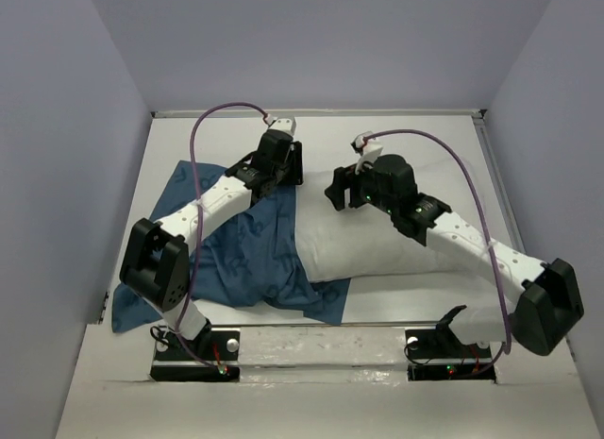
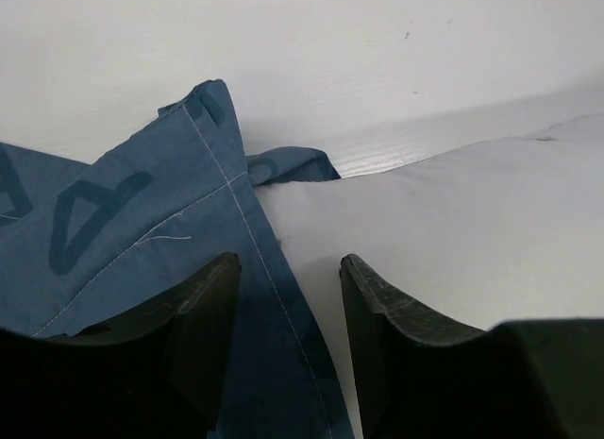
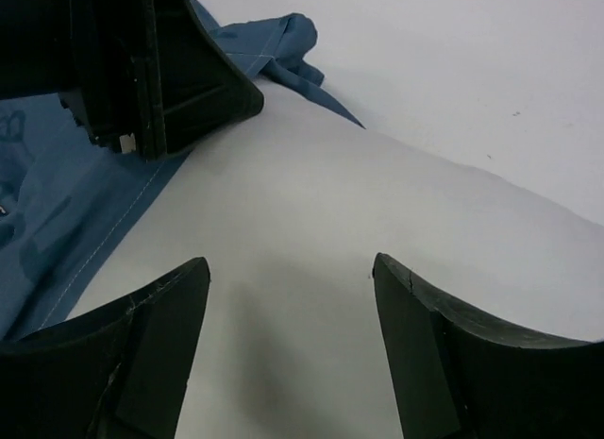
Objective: Put the pillow into the pillowcase
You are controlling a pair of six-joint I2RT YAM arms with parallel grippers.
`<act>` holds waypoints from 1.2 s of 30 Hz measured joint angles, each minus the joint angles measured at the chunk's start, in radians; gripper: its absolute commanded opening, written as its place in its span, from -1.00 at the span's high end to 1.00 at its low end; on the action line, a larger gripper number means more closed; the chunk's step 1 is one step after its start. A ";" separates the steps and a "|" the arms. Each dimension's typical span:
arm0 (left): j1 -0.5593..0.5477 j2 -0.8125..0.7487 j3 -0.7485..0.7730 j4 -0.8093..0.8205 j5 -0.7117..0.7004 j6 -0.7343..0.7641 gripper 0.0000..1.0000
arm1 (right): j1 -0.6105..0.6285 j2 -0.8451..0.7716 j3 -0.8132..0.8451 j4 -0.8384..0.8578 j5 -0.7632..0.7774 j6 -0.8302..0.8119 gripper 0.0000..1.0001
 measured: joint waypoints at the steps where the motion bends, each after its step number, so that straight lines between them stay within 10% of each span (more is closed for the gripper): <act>1: 0.000 0.000 0.000 0.000 0.001 0.001 -0.06 | -0.006 0.033 0.018 0.006 -0.007 -0.003 -0.54; 5: 0.000 0.006 0.000 0.001 0.005 0.006 0.08 | -0.024 0.172 0.056 0.030 -0.044 -0.031 -0.12; 6: 0.000 0.010 0.000 0.001 0.006 0.006 0.09 | -0.027 0.207 0.057 0.036 -0.059 -0.031 0.48; 8: 0.000 0.013 -0.002 0.002 0.010 0.005 0.10 | -0.028 0.246 0.005 0.103 -0.098 -0.004 1.00; 20: -0.037 -0.204 -0.171 0.000 0.063 0.001 -0.46 | 0.348 -0.172 -0.429 0.312 0.163 0.253 1.00; 27: -0.039 -0.311 -0.119 -0.087 -0.054 0.020 -0.89 | 0.360 -0.143 -0.449 0.349 0.251 0.294 1.00; 36: 0.041 -0.229 -0.108 -0.274 -0.079 0.083 -0.97 | 0.361 -0.145 -0.436 0.335 0.280 0.268 1.00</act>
